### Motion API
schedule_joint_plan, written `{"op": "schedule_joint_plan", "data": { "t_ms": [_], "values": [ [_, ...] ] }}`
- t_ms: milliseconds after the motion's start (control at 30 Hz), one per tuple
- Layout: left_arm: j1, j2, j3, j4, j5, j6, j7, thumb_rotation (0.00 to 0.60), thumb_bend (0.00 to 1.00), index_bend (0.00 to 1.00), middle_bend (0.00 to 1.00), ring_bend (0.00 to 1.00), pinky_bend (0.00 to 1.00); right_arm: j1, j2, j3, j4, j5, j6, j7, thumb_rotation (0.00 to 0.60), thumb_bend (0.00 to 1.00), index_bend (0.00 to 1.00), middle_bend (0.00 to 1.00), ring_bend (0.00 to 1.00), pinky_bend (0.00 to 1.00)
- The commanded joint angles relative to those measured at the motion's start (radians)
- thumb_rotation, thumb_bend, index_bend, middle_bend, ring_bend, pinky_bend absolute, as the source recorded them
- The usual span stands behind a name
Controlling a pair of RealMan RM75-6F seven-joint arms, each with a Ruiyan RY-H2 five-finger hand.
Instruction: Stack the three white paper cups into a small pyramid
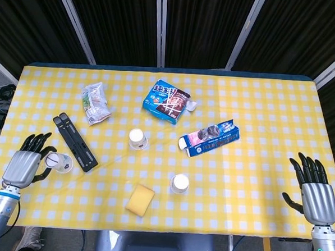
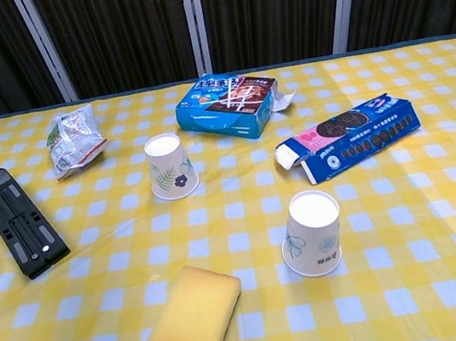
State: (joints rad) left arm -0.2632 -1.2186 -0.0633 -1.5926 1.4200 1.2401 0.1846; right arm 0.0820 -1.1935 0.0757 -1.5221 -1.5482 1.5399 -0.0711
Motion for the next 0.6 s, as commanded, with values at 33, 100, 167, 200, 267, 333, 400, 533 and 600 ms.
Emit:
{"op": "schedule_joint_plan", "data": {
  "t_ms": [33, 100, 167, 200, 267, 333, 400, 533, 600],
  "values": [
    [-0.059, -0.004, -0.053, -0.028, -0.049, -0.052, 0.057, 0.6, 0.46, 0.4, 0.0, 0.0, 0.0, 0.005, -0.003, 0.004, 0.009, 0.016, -0.016, 0.004, 0.6, 0.09, 0.14, 0.0, 0.0, 0.0],
    [-0.092, -0.021, -0.082, -0.024, -0.077, -0.08, 0.073, 0.6, 0.46, 0.41, 0.0, 0.0, 0.0, 0.008, -0.005, 0.007, 0.013, 0.028, -0.027, 0.007, 0.6, 0.09, 0.14, 0.0, 0.0, 0.0],
    [-0.138, -0.054, -0.116, 0.001, -0.109, -0.118, 0.089, 0.6, 0.46, 0.42, 0.0, 0.0, 0.0, 0.012, -0.008, 0.01, 0.022, 0.038, -0.039, 0.008, 0.6, 0.09, 0.14, 0.0, 0.0, 0.0],
    [-0.158, -0.071, -0.129, 0.017, -0.121, -0.134, 0.093, 0.6, 0.46, 0.43, 0.0, 0.0, 0.0, 0.013, -0.009, 0.011, 0.025, 0.042, -0.043, 0.007, 0.6, 0.08, 0.14, 0.0, 0.0, 0.0],
    [-0.203, -0.114, -0.16, 0.062, -0.15, -0.166, 0.101, 0.6, 0.46, 0.43, 0.0, 0.0, 0.0, 0.017, -0.013, 0.014, 0.035, 0.056, -0.055, 0.01, 0.6, 0.08, 0.14, 0.0, 0.0, 0.0],
    [-0.241, -0.154, -0.187, 0.102, -0.168, -0.187, 0.098, 0.6, 0.46, 0.43, 0.0, 0.0, 0.0, 0.021, -0.015, 0.018, 0.045, 0.068, -0.068, 0.013, 0.6, 0.09, 0.14, 0.0, 0.0, 0.0],
    [-0.284, -0.195, -0.213, 0.152, -0.189, -0.213, 0.097, 0.6, 0.46, 0.43, 0.0, 0.0, 0.0, 0.026, -0.018, 0.025, 0.056, 0.085, -0.082, 0.018, 0.6, 0.08, 0.14, 0.0, 0.0, 0.0],
    [-0.36, -0.246, -0.243, 0.221, -0.223, -0.272, 0.125, 0.6, 0.46, 0.43, 0.0, 0.0, 0.0, 0.033, -0.021, 0.033, 0.075, 0.101, -0.096, 0.028, 0.6, 0.08, 0.14, 0.0, 0.0, 0.0],
    [-0.391, -0.264, -0.25, 0.242, -0.239, -0.298, 0.144, 0.6, 0.46, 0.43, 0.0, 0.0, 0.0, 0.035, -0.023, 0.036, 0.082, 0.109, -0.104, 0.032, 0.6, 0.08, 0.14, 0.0, 0.0, 0.0]
  ]
}}
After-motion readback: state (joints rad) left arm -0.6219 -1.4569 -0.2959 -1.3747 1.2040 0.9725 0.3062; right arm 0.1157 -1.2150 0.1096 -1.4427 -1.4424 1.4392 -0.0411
